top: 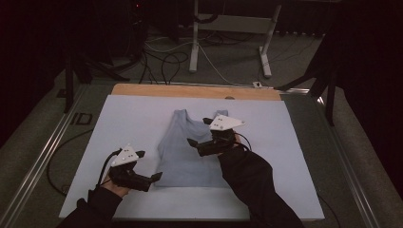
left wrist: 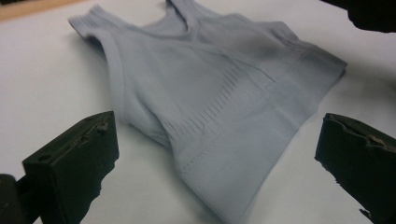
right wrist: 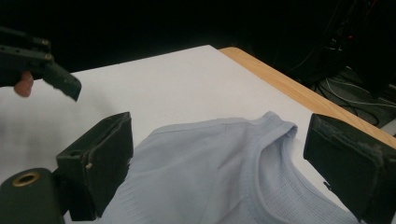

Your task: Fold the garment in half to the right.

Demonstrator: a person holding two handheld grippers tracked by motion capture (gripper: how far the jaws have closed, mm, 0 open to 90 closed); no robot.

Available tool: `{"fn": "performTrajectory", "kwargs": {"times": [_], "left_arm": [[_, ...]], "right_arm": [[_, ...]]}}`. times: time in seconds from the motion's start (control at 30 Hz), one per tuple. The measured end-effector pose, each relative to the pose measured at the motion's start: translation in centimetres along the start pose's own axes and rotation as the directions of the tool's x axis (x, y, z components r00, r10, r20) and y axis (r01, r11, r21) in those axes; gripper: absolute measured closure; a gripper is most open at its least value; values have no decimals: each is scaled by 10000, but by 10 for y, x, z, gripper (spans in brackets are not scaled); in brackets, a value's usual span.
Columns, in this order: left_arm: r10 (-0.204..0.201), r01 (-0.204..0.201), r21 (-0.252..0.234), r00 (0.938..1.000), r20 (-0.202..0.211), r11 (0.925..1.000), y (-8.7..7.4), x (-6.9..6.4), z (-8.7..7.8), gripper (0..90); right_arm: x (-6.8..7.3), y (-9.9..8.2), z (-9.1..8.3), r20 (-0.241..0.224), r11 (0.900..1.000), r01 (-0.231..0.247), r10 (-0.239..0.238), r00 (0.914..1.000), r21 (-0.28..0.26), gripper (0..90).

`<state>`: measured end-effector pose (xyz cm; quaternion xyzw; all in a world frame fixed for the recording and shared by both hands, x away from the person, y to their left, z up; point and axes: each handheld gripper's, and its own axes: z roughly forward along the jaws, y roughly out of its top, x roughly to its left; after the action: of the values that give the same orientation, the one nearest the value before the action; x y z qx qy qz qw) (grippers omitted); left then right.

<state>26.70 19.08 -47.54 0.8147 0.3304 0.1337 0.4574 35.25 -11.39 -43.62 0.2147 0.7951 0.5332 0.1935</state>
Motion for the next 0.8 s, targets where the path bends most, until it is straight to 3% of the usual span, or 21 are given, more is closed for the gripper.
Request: {"fn": "performTrajectory", "kwargs": {"times": [0.23,0.3,0.37,0.5,0.6,0.8], "left_arm": [[-181,172,728,9998,118,9972,-4,-1,19,0],[-124,84,886,9989,445,9960,-6,1,23,1],[-97,43,1069,9987,500,9943,-7,1,26,6],[-413,382,1718,9990,143,9844,-11,7,36,22],[-830,784,1928,9964,163,9781,-12,10,38,85],[-1119,990,2518,9930,376,9627,-14,13,45,188]], "right_arm": [[2,-5,20,-230,9998,-99,103,9997,165,81],[3,-6,24,-270,9997,-65,72,9996,253,81],[4,-7,26,-283,9996,-61,69,9996,293,81],[3,-10,29,-317,9993,-9,21,9995,364,82],[2,-11,28,-290,9993,-83,94,9995,369,82],[1,-12,28,-272,9990,-70,81,9996,436,82]]}}
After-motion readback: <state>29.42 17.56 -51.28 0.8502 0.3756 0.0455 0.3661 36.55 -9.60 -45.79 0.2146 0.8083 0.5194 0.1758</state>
